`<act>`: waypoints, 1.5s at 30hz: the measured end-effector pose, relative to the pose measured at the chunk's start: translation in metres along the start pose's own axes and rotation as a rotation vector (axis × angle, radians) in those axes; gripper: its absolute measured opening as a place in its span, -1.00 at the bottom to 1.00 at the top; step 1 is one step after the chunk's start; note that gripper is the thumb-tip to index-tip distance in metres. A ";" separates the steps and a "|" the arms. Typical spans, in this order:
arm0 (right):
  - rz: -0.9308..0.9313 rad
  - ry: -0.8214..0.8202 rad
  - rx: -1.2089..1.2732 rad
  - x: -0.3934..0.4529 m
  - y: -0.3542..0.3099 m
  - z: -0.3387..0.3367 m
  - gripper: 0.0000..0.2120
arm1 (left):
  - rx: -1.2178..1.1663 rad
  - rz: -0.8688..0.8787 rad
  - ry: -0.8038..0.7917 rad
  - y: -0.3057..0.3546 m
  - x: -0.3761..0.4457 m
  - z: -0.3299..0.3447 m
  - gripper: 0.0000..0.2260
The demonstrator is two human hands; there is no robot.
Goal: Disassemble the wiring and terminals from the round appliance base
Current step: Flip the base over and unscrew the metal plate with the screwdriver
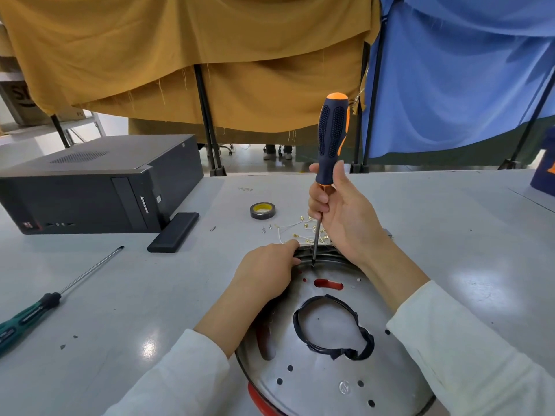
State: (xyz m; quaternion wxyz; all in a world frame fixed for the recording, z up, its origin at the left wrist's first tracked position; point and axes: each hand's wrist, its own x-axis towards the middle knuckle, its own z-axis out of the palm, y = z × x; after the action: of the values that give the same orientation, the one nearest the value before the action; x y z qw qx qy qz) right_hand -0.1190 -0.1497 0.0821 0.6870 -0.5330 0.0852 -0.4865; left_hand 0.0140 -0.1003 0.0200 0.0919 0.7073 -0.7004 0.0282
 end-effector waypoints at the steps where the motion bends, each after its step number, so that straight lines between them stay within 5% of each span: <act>1: -0.006 0.005 0.000 0.000 0.000 0.000 -0.69 | -0.001 0.001 0.002 0.000 0.000 0.000 -0.82; 6: -0.033 0.016 0.007 0.000 0.001 0.001 -0.82 | -0.009 0.000 0.002 -0.001 -0.001 0.000 -0.82; 13: 0.004 -0.003 0.034 0.000 0.000 -0.001 -0.64 | -0.007 -0.007 -0.010 -0.001 0.001 0.001 -0.82; 20: -0.029 0.018 0.017 0.000 0.000 0.001 -0.80 | 0.002 -0.003 -0.003 -0.001 0.000 0.000 -0.81; 26: 0.005 0.006 -0.007 -0.001 -0.001 0.001 -0.62 | 0.004 -0.005 -0.001 -0.001 0.000 0.000 -0.81; 32: -0.038 0.048 -0.030 -0.002 -0.001 0.002 -0.80 | 0.003 -0.004 -0.004 0.000 0.000 0.000 -0.81; 37: 0.016 0.006 -0.024 -0.001 0.000 0.000 -0.59 | 0.005 -0.007 -0.011 0.000 0.000 -0.001 -0.81; 45: -0.051 -0.005 -0.051 -0.002 0.000 -0.001 -0.78 | -0.002 -0.007 -0.001 0.001 -0.001 -0.002 -0.81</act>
State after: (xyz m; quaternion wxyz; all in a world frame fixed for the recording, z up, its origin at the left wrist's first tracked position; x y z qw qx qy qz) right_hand -0.1206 -0.1484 0.0805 0.6606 -0.5536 0.0824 -0.5003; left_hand 0.0136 -0.0986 0.0212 0.0924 0.7098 -0.6978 0.0265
